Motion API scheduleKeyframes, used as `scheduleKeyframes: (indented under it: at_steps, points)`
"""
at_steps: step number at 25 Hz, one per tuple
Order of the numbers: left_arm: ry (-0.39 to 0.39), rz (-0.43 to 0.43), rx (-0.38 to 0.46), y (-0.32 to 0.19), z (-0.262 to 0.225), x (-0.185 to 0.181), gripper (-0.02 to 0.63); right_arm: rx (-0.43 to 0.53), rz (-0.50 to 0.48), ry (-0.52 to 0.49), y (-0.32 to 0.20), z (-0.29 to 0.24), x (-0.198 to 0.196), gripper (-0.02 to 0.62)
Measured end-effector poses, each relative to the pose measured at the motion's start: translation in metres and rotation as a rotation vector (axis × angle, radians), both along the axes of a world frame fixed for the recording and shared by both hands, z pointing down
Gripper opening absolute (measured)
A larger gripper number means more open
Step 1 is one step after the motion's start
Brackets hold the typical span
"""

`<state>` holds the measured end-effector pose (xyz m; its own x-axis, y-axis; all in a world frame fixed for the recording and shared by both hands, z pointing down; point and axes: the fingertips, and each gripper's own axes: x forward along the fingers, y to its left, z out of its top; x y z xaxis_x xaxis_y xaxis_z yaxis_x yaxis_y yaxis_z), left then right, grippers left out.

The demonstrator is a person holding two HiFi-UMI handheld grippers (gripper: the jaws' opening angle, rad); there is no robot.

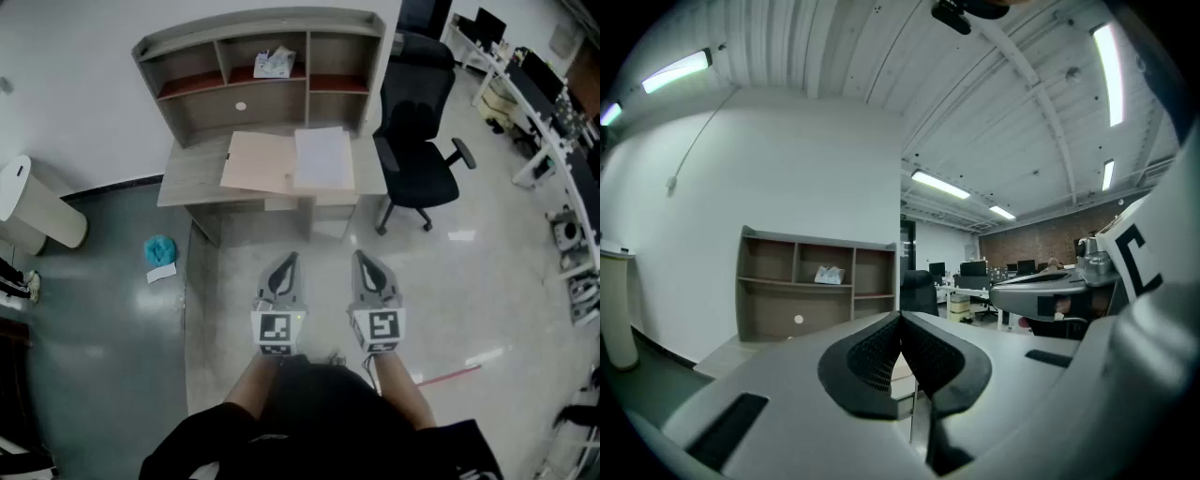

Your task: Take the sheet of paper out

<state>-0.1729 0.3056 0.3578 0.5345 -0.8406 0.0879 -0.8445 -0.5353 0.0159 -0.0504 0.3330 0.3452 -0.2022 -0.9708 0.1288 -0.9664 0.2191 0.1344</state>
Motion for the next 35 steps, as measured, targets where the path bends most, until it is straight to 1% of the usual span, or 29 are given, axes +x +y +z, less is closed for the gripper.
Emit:
scheduleKeyframes:
  at_steps: [8,12,17,21,25,28,32,35]
  points:
    - [-0.001,0.027,-0.022,-0.002,0.005,-0.01,0.043,0.003,-0.001,0.001,-0.001,0.001,-0.015,0.015]
    - [-0.008,0.046,-0.045,-0.003,0.015,-0.019,0.043,-0.011,0.012,0.015,-0.004,0.011,-0.024,0.017]
    - [-0.014,0.059,-0.064,-0.006,0.021,-0.041,0.044,-0.019,0.013,0.002,-0.011,0.014,-0.047,0.017]
    - [-0.018,0.06,-0.064,-0.013,0.023,-0.063,0.043,-0.02,0.016,0.014,-0.016,0.012,-0.061,0.017]
    - [-0.012,0.051,-0.1,-0.017,0.039,-0.076,0.043,-0.037,0.044,0.012,-0.019,0.021,-0.056,0.017]
    - [-0.011,0.047,-0.126,-0.02,0.051,-0.08,0.043,-0.047,0.045,0.02,-0.02,0.027,-0.052,0.017]
    - [-0.012,0.05,-0.145,-0.029,0.06,-0.076,0.043,-0.059,0.04,0.008,-0.029,0.036,-0.05,0.017]
    - [-0.021,0.055,-0.16,-0.042,0.068,-0.069,0.044,-0.065,0.025,0.004,-0.046,0.044,-0.048,0.017]
